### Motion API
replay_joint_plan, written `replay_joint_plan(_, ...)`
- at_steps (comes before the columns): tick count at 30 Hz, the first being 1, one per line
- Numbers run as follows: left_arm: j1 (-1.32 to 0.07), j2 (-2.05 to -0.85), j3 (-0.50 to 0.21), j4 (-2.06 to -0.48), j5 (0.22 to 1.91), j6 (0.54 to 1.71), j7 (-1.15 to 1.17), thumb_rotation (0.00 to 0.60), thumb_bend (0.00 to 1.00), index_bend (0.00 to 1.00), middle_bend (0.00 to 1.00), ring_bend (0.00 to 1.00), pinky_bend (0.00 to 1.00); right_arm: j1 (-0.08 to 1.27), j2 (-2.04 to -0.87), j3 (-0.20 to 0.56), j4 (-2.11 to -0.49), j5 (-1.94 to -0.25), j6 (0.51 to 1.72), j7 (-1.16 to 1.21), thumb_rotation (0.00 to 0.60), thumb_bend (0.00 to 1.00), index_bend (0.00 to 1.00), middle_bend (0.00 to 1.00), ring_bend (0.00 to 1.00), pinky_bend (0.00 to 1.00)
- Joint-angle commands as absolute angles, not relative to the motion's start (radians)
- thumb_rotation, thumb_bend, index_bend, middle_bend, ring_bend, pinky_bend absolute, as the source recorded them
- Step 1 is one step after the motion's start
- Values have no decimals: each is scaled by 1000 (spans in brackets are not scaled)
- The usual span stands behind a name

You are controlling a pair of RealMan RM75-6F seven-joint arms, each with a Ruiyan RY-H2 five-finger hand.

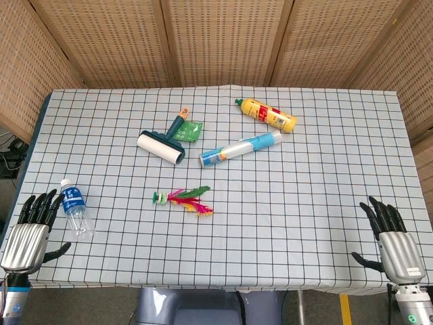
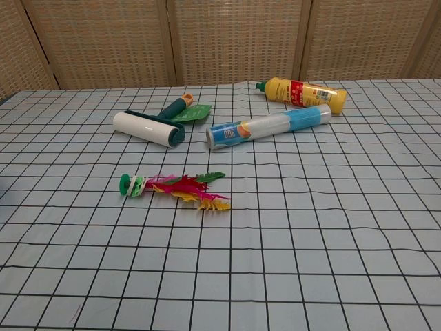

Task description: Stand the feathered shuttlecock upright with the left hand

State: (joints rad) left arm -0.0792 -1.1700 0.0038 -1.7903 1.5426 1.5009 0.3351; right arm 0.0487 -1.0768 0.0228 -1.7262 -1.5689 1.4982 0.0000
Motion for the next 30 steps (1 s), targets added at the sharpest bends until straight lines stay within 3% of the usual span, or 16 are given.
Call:
replay_joint_plan(1, -80, -1170, 4, -1790, 1542, 1499, 336, 600, 144, 18, 0, 0, 0, 49, -1076, 23, -1726, -1571, 1499, 0, 600, 80, 42, 0, 0, 48)
replay_joint_plan(30, -126, -1179, -15, -1797, 1561, 1444, 360, 600, 169, 61, 0, 0, 0, 46, -1069, 27, -1726, -1552, 1494, 15, 600, 80, 42, 0, 0, 48)
